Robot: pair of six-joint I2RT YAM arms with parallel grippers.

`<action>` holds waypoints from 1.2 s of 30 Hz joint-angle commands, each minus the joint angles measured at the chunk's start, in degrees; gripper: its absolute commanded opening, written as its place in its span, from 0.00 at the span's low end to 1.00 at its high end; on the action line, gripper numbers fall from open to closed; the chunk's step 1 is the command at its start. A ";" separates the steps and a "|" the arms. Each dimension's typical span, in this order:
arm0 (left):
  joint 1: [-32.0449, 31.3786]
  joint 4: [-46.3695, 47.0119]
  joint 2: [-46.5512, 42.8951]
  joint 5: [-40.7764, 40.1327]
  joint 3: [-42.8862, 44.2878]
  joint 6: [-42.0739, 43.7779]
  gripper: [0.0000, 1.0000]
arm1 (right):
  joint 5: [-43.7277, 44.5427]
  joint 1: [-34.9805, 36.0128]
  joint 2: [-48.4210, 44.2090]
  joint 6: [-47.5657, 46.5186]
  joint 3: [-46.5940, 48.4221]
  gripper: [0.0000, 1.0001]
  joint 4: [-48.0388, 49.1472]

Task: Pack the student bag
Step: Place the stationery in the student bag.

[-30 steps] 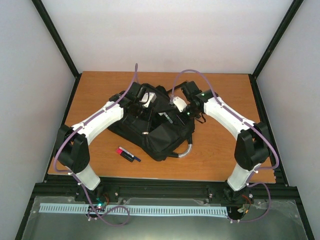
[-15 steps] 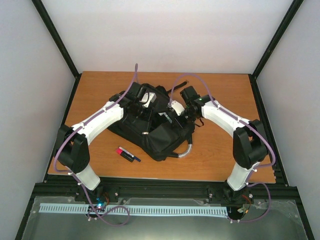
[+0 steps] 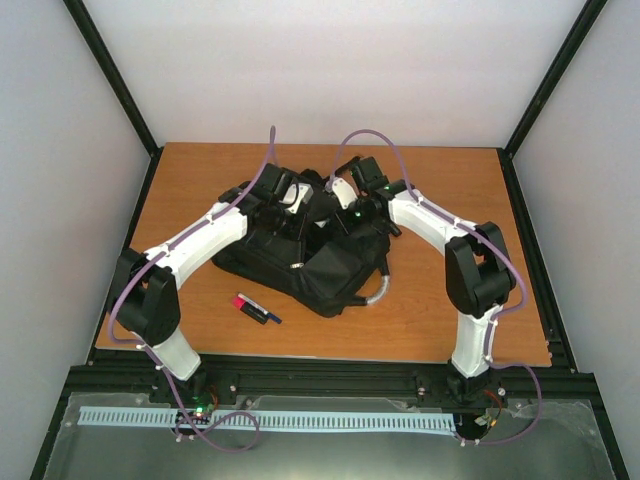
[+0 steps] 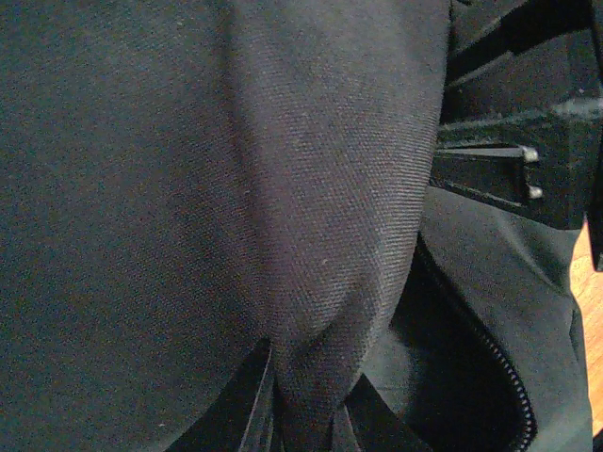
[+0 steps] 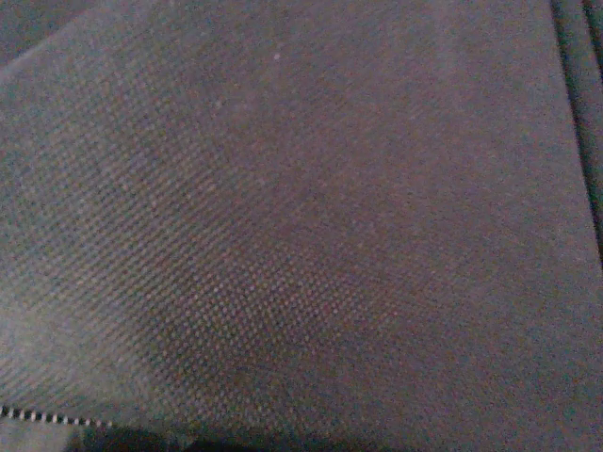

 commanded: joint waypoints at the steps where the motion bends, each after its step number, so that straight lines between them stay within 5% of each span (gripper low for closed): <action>1: -0.22 1.23 -0.52 4.23 2.16 0.06 0.09 | -0.60 0.50 1.75 2.69 2.57 0.07 5.10; 22: -0.21 0.74 0.44 2.77 2.37 -0.19 0.09 | 4.97 -5.44 -20.56 -7.77 -11.32 0.22 -0.93; 36: -0.22 0.59 0.68 3.35 2.47 -0.34 0.10 | 15.96 -14.33 -16.94 -11.27 -12.31 0.40 -3.77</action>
